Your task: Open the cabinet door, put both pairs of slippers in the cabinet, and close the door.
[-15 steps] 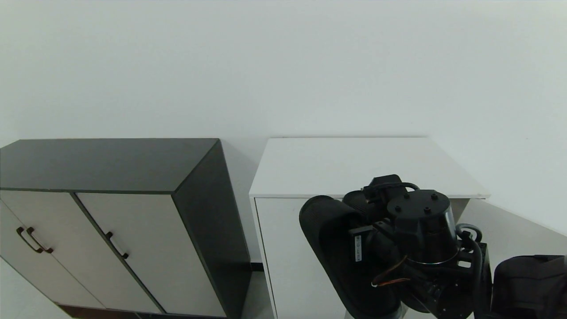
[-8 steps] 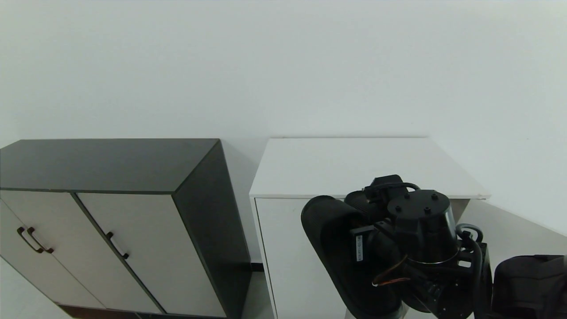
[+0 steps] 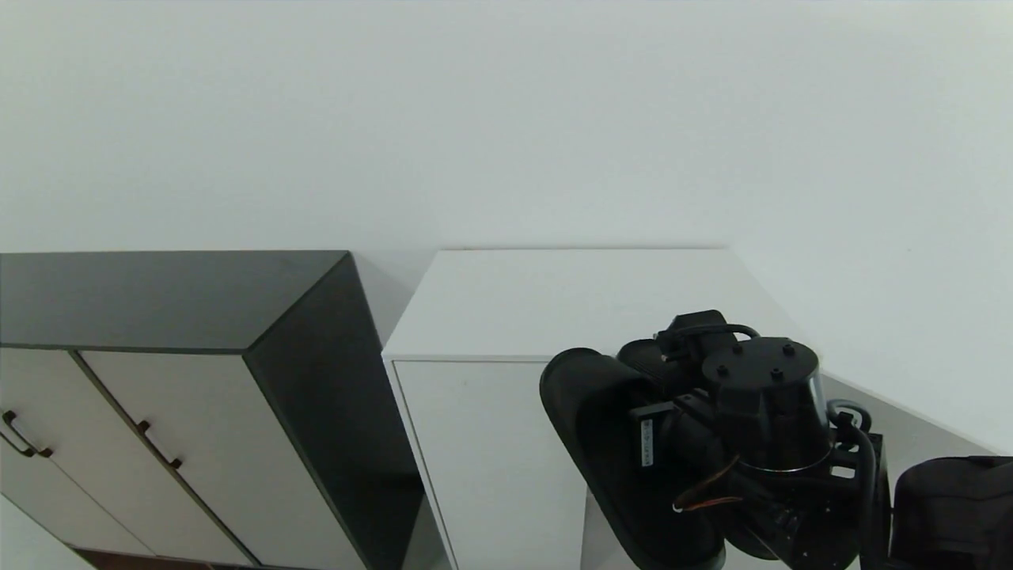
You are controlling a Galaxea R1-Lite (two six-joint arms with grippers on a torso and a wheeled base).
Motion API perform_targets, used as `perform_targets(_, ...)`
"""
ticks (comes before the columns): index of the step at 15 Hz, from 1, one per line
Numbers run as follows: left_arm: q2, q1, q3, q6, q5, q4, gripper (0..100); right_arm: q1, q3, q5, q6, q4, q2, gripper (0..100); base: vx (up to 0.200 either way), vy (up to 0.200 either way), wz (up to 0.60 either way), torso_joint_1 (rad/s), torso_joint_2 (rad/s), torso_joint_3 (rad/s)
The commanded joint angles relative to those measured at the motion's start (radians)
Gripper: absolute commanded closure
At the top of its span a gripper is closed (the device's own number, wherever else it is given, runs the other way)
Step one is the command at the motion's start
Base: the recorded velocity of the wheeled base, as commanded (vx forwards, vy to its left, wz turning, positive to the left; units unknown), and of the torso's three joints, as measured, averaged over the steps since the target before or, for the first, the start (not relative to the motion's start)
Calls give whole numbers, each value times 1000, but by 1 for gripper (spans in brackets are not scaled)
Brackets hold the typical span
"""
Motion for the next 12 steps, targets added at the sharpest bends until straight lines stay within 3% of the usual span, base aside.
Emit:
perform_targets(1, 1, 1, 0, -1, 0, -1, 100, 8, 9, 4, -1, 0, -29, 100, 0, -200, 0, 7, 7, -2)
perform_targets(8, 1, 1, 0, 1, 0, -1, 100, 42, 64, 41, -15, -24, -69, 100, 0, -200, 0, 5, 2, 0)
perform_targets(12, 1, 1, 0, -1, 0, -1, 100, 53, 72, 49, -15, -24, -72, 100, 0, 0, 0, 0, 0, 0)
